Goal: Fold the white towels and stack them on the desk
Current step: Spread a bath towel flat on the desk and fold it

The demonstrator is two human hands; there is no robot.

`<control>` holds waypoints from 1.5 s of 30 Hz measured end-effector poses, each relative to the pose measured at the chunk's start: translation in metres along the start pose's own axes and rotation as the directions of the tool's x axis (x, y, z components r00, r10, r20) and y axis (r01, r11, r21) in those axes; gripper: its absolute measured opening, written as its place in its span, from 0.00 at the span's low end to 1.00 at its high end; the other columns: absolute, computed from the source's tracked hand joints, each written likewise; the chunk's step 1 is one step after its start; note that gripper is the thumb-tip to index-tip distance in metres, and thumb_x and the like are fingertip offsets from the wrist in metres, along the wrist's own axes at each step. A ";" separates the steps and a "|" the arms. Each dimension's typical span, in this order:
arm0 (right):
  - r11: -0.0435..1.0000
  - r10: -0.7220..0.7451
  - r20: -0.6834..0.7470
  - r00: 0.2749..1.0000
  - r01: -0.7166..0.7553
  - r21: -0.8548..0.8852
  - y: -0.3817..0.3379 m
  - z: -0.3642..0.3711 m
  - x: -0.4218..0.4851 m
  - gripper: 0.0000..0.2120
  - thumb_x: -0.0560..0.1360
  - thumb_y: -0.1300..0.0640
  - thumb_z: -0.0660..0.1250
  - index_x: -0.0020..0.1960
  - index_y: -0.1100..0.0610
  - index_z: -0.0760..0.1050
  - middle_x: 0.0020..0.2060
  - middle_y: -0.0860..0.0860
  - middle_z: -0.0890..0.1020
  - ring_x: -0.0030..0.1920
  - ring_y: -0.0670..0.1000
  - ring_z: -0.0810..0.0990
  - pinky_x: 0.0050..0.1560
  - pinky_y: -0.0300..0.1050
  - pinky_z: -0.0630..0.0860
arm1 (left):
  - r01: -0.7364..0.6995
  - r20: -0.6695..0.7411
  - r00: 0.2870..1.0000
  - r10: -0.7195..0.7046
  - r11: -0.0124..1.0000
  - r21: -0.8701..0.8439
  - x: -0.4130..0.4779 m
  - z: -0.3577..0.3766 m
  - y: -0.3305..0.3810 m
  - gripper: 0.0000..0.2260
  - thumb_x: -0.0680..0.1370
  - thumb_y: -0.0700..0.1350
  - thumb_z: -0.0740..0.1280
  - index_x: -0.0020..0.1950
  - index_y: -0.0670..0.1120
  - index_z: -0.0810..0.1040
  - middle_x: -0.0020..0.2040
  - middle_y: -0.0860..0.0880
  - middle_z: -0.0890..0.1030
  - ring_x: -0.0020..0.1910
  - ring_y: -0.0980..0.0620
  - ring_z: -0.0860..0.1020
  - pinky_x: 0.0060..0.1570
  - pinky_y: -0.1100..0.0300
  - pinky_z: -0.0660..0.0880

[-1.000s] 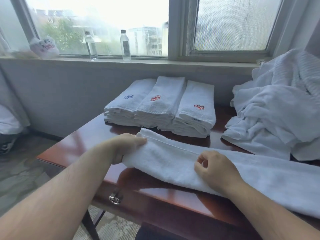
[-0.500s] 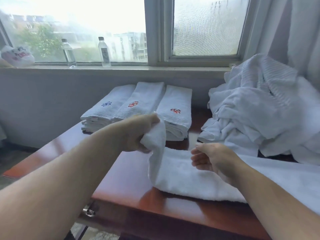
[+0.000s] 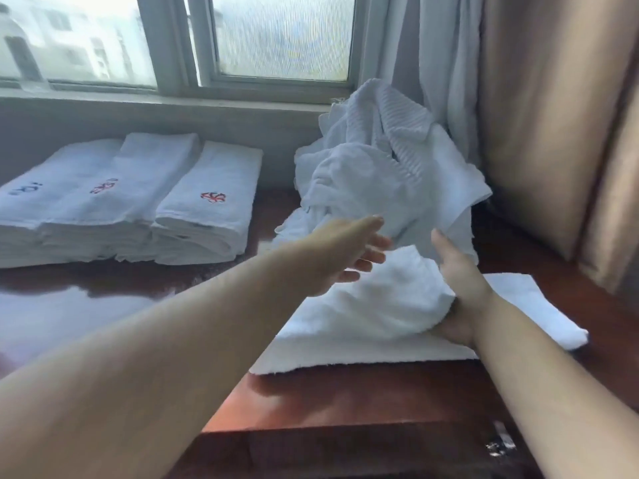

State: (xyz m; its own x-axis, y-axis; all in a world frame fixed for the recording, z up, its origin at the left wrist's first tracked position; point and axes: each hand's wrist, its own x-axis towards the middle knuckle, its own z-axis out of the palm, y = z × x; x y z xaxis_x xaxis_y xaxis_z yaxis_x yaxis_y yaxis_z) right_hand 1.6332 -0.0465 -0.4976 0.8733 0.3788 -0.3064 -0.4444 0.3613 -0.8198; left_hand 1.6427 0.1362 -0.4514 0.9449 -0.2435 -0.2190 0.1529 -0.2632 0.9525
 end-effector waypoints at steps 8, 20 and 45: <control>0.908 -0.021 -0.279 0.960 -0.098 -0.408 0.007 -0.016 0.003 0.13 0.80 0.56 0.69 0.61 0.62 0.82 0.52 0.58 0.87 0.52 0.57 0.87 0.48 0.49 0.84 | -0.208 -0.068 0.923 0.379 0.640 0.740 -0.019 -0.045 -0.063 0.15 0.84 0.52 0.57 0.62 0.51 0.81 0.60 0.51 0.80 0.65 0.50 0.72 0.65 0.51 0.68; 0.853 -0.216 -0.396 0.892 -0.025 -0.521 -0.068 -0.094 -0.058 0.15 0.77 0.53 0.72 0.58 0.62 0.83 0.53 0.59 0.86 0.52 0.58 0.87 0.42 0.47 0.84 | -0.418 0.136 0.849 0.511 0.491 0.764 0.004 0.007 -0.047 0.19 0.81 0.57 0.58 0.73 0.62 0.69 0.71 0.59 0.72 0.74 0.54 0.62 0.73 0.49 0.61; 0.319 -0.392 -0.684 0.615 -0.606 -0.729 -0.081 -0.145 -0.050 0.09 0.79 0.59 0.66 0.53 0.64 0.80 0.48 0.60 0.84 0.49 0.59 0.83 0.54 0.55 0.81 | -0.417 0.376 0.906 0.192 0.258 0.872 0.048 0.050 -0.074 0.42 0.66 0.78 0.35 0.79 0.66 0.36 0.82 0.56 0.41 0.81 0.52 0.40 0.79 0.48 0.38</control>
State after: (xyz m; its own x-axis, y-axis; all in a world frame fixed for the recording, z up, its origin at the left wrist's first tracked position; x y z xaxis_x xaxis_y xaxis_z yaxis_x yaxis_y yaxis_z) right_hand 1.6544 -0.2184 -0.4856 0.8483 -0.4912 -0.1979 -0.5256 -0.7350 -0.4285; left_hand 1.6622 0.0975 -0.5426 0.7768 -0.6225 -0.0949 -0.6066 -0.7803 0.1524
